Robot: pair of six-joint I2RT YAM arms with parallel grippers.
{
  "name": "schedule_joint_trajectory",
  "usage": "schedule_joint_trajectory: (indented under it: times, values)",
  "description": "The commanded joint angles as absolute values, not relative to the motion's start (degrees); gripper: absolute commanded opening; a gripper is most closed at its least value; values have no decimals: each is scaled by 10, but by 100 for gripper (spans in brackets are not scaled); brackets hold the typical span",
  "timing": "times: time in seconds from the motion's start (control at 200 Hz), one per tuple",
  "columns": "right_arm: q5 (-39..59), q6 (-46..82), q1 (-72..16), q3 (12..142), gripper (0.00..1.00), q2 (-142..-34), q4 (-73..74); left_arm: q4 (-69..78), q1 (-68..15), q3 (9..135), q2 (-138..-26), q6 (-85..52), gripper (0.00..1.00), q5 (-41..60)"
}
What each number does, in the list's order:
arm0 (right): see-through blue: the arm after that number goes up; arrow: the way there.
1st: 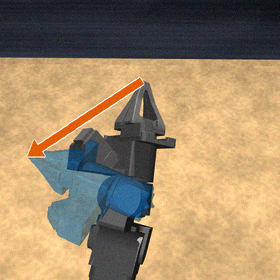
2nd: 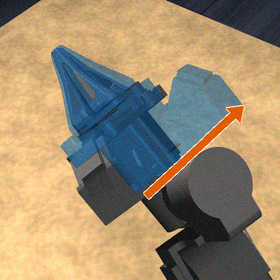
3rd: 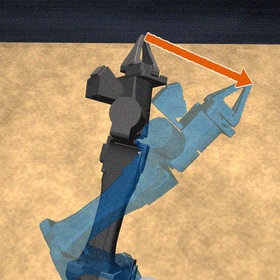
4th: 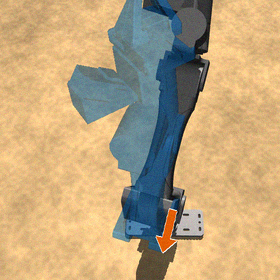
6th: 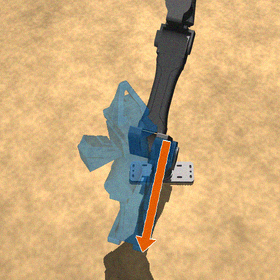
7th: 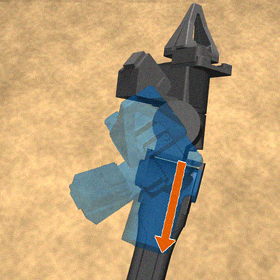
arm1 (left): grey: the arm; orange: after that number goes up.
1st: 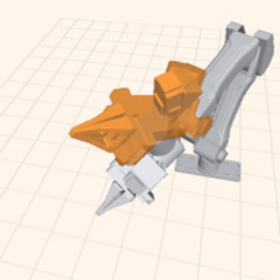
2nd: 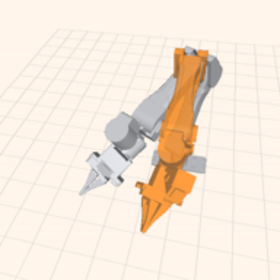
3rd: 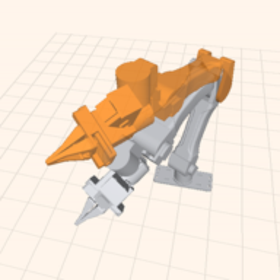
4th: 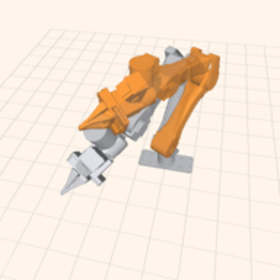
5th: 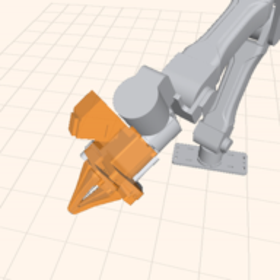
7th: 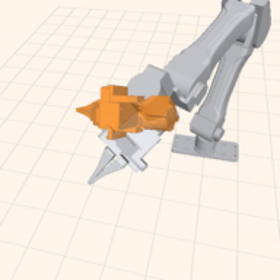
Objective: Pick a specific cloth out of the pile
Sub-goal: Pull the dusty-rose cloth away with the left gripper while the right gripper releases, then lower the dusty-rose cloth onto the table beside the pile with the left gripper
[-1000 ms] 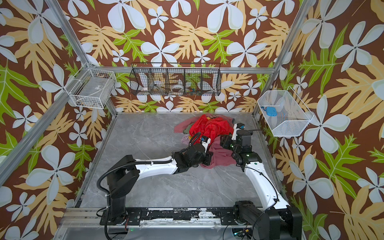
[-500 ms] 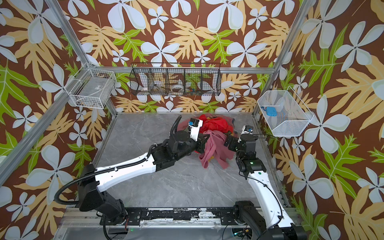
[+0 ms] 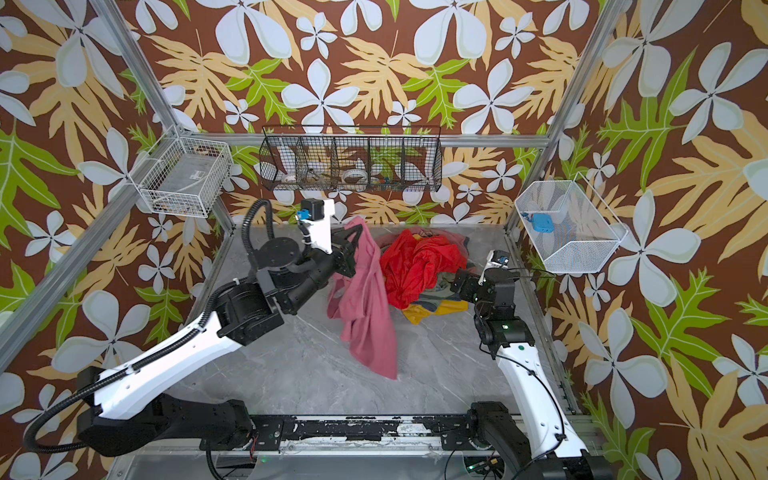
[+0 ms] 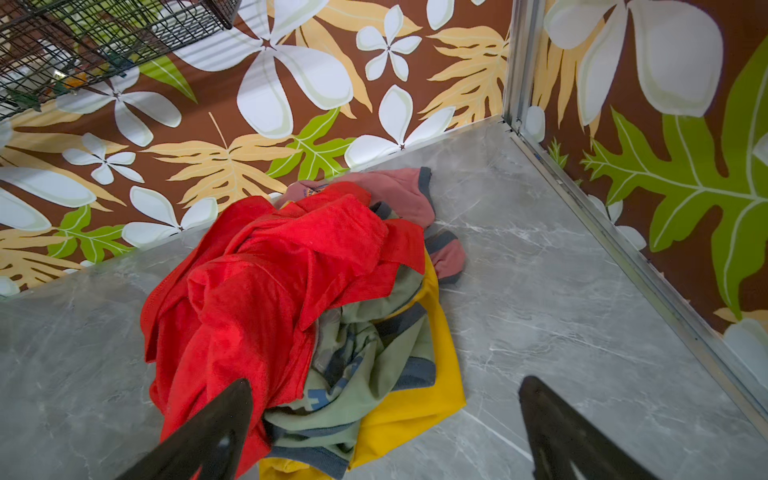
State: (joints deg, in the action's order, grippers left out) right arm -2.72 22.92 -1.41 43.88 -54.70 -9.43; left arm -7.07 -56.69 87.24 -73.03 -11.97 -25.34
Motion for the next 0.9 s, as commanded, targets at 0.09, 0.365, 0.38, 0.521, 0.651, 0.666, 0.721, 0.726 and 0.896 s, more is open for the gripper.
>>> schedule_joint_trajectory:
  times: [0.09,0.365,0.38,0.521,0.651,0.666,0.721,0.726,0.896]
  values:
    - [7,245,-14,434,100,-556,-75,-153,-541,871,-679,-95,0,-333]
    - [42,253,-14,432,97,-562,-67,-217,-459,763,-612,-109,0,-377]
    - [44,253,-14,432,97,-562,-67,-218,-453,755,-610,-108,0,-377]
    - [63,255,-14,430,94,-564,-64,-204,-417,683,-599,-122,0,-350]
    - [72,263,-14,424,91,-563,-59,-182,-417,629,-610,-187,0,-275]
    - [74,263,-14,423,91,-563,-59,-177,-417,622,-613,-194,0,-266]
    - [78,265,-14,422,90,-563,-57,-158,-418,598,-620,-213,0,-240]
    - [78,265,-15,422,90,-564,-57,-157,-418,596,-620,-214,0,-238]
    - [83,262,-15,425,89,-568,-64,-107,-418,555,-649,-241,0,-216]
